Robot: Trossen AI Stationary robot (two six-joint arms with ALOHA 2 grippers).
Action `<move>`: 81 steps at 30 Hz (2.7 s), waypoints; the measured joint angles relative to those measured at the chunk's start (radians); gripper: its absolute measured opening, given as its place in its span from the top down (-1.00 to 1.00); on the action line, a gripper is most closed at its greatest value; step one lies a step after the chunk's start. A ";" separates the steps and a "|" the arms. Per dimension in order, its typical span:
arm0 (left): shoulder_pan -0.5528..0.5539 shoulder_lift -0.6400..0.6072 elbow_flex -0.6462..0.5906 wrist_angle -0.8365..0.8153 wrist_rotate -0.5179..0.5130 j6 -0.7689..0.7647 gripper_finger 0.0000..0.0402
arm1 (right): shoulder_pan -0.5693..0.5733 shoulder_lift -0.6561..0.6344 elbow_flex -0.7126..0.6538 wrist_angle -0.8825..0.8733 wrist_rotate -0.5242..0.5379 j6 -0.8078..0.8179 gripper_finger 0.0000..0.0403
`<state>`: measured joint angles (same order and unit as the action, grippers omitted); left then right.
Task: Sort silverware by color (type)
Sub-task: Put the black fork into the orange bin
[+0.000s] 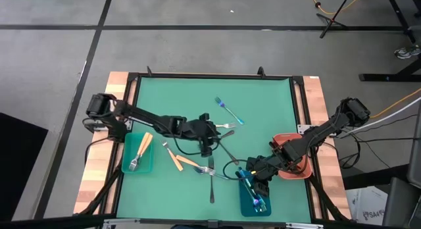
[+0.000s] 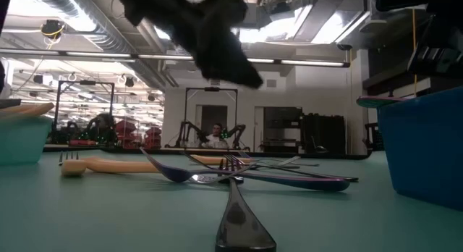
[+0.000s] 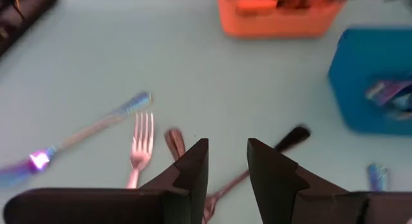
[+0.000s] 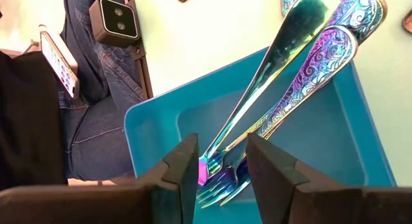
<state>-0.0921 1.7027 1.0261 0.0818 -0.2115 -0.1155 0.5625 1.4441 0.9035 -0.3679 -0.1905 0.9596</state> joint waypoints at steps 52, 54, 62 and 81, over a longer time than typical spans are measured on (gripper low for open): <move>0.033 0.247 0.003 -0.141 0.041 -0.190 0.77 | 0.000 0.000 0.000 -0.001 0.044 -0.031 0.41; 0.033 0.247 0.003 -0.141 0.041 -0.191 0.81 | 0.000 0.000 0.000 -0.001 0.042 -0.031 0.41; 0.033 0.248 0.004 -0.141 0.043 -0.191 0.94 | 0.000 0.000 0.000 -0.001 0.042 -0.051 0.41; 0.048 0.255 0.202 -0.164 0.082 -0.189 0.94 | 0.000 -0.154 0.000 -0.092 0.149 -0.189 0.41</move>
<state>-0.0440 1.9579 1.2284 -0.0820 -0.1300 -0.3043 0.5629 1.2897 0.9034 -0.4601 -0.0412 0.7705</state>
